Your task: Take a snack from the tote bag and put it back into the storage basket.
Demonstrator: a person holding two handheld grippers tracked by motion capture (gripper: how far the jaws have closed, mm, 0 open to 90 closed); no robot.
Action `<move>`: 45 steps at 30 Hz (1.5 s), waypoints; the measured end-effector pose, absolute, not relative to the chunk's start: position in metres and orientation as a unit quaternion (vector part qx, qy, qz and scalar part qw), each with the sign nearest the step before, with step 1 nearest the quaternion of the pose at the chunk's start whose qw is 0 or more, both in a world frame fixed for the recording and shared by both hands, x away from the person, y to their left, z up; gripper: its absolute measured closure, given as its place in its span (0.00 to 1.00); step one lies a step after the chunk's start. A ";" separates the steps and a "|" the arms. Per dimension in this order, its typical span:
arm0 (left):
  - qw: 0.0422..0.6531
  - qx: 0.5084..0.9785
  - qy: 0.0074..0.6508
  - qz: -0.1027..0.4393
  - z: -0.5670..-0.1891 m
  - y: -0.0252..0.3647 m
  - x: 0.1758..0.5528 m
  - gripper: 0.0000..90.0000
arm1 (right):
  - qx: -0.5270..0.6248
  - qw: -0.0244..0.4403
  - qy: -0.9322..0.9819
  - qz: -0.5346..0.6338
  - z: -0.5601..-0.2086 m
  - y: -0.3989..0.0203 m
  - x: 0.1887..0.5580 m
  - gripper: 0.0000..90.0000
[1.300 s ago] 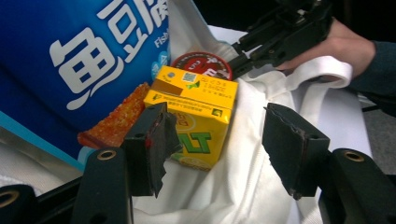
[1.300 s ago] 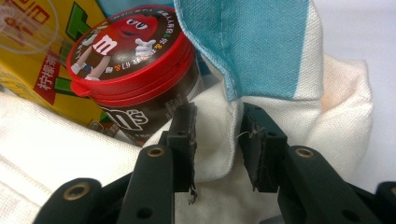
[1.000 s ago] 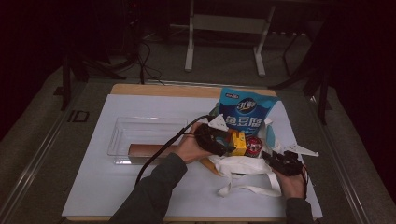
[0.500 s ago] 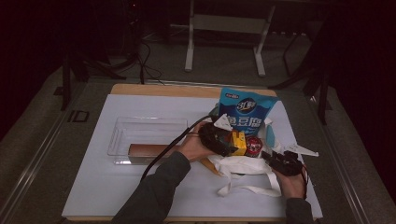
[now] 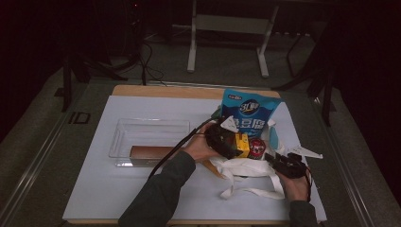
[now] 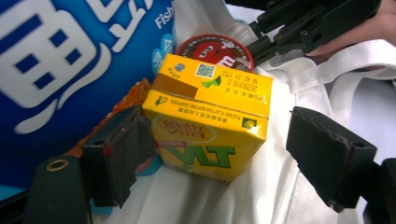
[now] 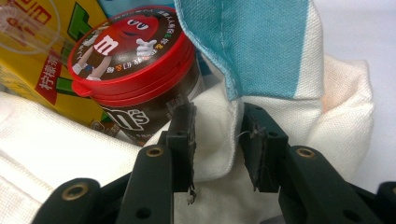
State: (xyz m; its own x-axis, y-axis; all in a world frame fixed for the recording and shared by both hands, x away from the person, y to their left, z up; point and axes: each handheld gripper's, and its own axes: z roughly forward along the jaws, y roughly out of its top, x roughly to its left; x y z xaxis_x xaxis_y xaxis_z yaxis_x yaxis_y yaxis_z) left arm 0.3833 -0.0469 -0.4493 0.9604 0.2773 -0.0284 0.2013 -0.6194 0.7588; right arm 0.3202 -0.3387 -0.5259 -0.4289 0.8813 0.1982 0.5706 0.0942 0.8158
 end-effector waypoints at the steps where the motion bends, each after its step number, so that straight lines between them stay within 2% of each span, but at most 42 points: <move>1: 0.413 0.900 0.133 0.047 -0.450 -0.048 0.384 0.21 | 0.505 0.175 0.719 0.445 -0.526 -0.339 0.320 0.73; 4: 0.409 0.901 0.133 0.048 -0.451 -0.052 0.385 0.18 | 0.505 0.174 0.719 0.445 -0.526 -0.339 0.320 0.73; 20: 0.389 0.911 0.130 0.051 -0.460 -0.064 0.392 0.17 | 0.505 0.173 0.719 0.445 -0.526 -0.339 0.320 0.73; 32: 0.379 0.915 0.121 0.066 -0.465 -0.072 0.392 0.23 | 0.504 0.173 0.719 0.446 -0.526 -0.339 0.321 0.73; 37: 0.373 0.917 0.117 0.073 -0.464 -0.070 0.388 0.29 | 0.504 0.173 0.719 0.446 -0.526 -0.339 0.320 0.73; 45: 0.375 0.917 0.119 0.066 -0.466 -0.073 0.391 0.28 | 0.504 0.173 0.719 0.445 -0.526 -0.339 0.321 0.73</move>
State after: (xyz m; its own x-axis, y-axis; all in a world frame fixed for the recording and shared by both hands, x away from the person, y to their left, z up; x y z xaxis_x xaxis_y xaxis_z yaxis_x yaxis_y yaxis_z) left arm 0.3905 -0.0730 -0.4662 0.9632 0.2669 0.0319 0.1679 -0.6902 0.7039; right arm 0.3205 -0.3391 -0.5259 -0.4317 0.8795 0.2003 0.5716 0.0949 0.8150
